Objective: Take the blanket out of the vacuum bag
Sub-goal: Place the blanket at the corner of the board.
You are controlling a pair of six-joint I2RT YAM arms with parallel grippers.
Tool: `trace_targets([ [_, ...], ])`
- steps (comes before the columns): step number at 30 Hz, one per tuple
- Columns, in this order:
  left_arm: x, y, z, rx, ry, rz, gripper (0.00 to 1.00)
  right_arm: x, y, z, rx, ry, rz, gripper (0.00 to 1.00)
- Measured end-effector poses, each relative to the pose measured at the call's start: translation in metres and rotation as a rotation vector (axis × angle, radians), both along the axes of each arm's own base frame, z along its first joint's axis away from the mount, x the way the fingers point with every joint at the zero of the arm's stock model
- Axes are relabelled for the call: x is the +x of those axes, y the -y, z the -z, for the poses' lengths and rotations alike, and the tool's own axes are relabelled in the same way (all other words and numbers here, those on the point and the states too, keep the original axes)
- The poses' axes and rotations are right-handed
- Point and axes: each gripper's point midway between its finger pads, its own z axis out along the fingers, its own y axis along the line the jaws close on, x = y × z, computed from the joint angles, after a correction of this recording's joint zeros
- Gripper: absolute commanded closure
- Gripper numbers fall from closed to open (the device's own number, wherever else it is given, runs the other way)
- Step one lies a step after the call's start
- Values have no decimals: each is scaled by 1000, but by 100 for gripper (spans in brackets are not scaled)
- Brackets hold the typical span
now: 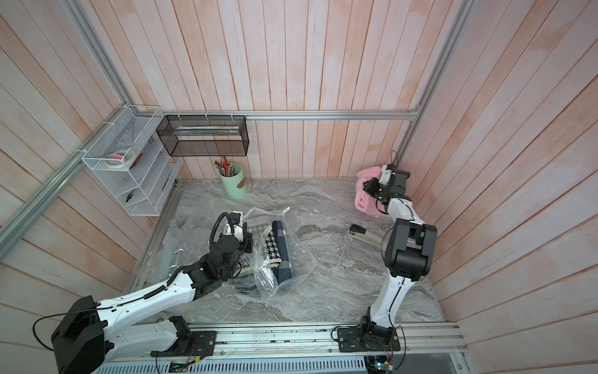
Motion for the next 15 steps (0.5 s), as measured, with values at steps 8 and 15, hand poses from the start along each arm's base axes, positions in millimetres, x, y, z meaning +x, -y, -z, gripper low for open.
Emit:
trace_targets([
  [8,0,1,0,-3,-1,1,100,-24,46,-58,-105,103,149,100],
  [15,0,6,-1,1,-4,10,100,11,-13,-14,-116,34,45,100],
])
